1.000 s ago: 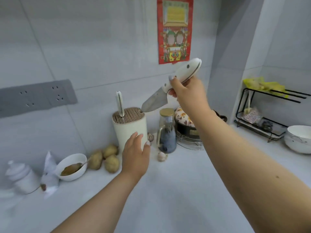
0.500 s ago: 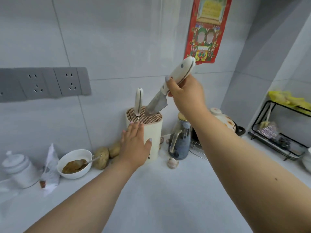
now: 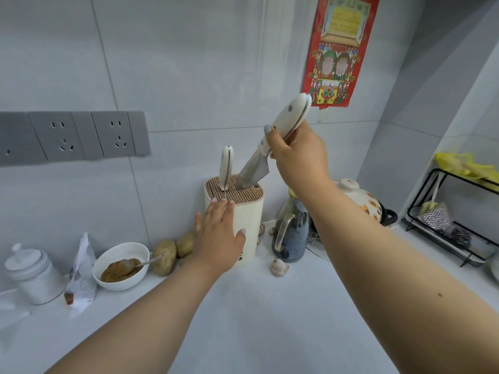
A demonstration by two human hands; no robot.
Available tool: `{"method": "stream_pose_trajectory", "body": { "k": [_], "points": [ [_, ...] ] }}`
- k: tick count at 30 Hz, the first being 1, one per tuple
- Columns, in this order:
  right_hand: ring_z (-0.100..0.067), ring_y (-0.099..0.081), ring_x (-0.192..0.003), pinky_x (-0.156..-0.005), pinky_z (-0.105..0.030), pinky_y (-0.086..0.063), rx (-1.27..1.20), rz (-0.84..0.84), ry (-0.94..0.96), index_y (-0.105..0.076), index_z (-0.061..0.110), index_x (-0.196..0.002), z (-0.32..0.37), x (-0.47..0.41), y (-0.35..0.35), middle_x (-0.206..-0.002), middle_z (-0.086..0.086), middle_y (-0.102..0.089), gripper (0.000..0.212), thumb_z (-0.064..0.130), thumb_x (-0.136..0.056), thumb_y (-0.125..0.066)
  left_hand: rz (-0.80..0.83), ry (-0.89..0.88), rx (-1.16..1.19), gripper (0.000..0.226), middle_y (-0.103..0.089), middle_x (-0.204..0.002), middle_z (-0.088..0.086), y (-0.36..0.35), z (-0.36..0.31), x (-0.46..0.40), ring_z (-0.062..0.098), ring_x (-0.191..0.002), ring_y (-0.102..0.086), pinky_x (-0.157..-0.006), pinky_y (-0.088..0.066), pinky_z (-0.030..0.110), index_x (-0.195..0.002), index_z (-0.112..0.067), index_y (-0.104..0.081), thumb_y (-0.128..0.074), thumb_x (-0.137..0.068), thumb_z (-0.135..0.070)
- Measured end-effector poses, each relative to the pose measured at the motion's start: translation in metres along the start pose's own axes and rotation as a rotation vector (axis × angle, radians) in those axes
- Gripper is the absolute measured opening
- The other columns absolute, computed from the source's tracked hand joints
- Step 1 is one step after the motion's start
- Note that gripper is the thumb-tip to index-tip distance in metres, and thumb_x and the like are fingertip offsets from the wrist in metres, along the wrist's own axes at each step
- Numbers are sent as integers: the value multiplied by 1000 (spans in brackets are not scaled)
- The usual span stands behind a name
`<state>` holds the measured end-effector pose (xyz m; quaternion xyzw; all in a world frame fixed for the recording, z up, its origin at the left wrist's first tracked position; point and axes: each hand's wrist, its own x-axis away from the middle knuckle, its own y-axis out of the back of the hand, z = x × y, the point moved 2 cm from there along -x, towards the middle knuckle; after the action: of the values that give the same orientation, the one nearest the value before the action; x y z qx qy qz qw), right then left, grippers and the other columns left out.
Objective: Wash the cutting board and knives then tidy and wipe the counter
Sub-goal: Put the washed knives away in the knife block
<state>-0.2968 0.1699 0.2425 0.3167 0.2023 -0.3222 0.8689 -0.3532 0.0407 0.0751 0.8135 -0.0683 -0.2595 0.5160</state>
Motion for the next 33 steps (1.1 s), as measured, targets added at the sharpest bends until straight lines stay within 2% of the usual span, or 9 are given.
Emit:
{"method": "stream_pose_trajectory", "body": {
  "k": [4, 8, 11, 14, 17, 20, 23, 29, 33],
  "points": [
    [-18, -64, -82, -70, -32, -52, 12, -3, 26, -50, 22, -97, 4, 0, 0, -86, 0, -67, 21, 42, -93, -54, 8, 9, 23, 65, -14, -159, -2, 0, 1, -1, 16, -147, 0, -117, 1, 48, -150, -19, -21, -45, -93, -40],
    [-20, -64, -83, -73, -37, -53, 29, 11, 21, -56, 15, -106, 3, 1, -4, -89, -2, -67, 30, 42, -93, -54, 6, 18, 48, 65, -14, -158, -3, 0, 1, -1, 15, -147, 0, -117, 1, 48, -150, -20, -21, -45, -93, -40],
    [-19, -60, -83, -70, -32, -48, 60, 37, 15, -56, 12, -111, 0, 1, -12, -89, 0, -64, 34, 41, -93, -54, 4, 12, 69, 65, -15, -159, -4, 1, 1, -1, 14, -147, -1, -117, 1, 48, -150, -20, -21, -46, -93, -39],
    [-23, -59, -84, -68, -31, -43, 110, 110, -23, -56, 11, -106, -13, -3, -29, -89, -3, -65, 33, 41, -93, -54, -33, -14, 84, 72, -21, -157, 1, 1, 5, 0, 17, -147, -7, -118, 0, 46, -151, -16, -17, -47, -89, -35],
    [-24, -60, -88, -67, -29, -39, 153, 211, -111, -55, 11, -108, -35, -7, -54, -90, -2, -63, 34, 42, -93, -54, -73, -44, 85, 85, -31, -153, 6, 2, 10, -2, 19, -146, -18, -119, -1, 44, -152, -14, -11, -41, -76, -32],
    [-21, -57, -88, -68, -27, -35, 174, 291, -175, -55, 12, -111, -52, -6, -77, -93, -2, -61, 34, 41, -93, -55, -97, -38, 117, 87, -35, -152, 3, 2, 13, -3, 15, -144, -23, -119, 0, 41, -153, -13, -8, -45, -75, -28],
    [-21, -55, -89, -70, -27, -37, 195, 359, -226, -55, 11, -112, -67, -6, -96, -98, -4, -62, 35, 40, -93, -55, -102, -51, 96, 85, -29, -155, 0, 2, 14, -1, 11, -145, -19, -120, 2, 40, -153, -14, -8, -50, -79, -22],
    [-21, -57, -90, -70, -27, -37, 158, 389, -250, -53, 12, -117, -76, -6, -105, -101, -3, -62, 38, 41, -93, -56, -96, -47, 83, 84, -23, -157, -2, 0, 14, 0, 9, -146, -12, -120, 3, 39, -153, -15, -9, -50, -80, -20],
    [-24, -58, -105, -78, -31, -44, 130, 393, -307, -38, 13, -138, -83, 3, -89, -120, -7, -59, 61, 45, -90, -60, -52, -23, 118, 82, -18, -159, -2, 0, 10, 3, 11, -147, -6, -119, 0, 40, -152, -17, -11, -52, -81, -22]
  ]
}}
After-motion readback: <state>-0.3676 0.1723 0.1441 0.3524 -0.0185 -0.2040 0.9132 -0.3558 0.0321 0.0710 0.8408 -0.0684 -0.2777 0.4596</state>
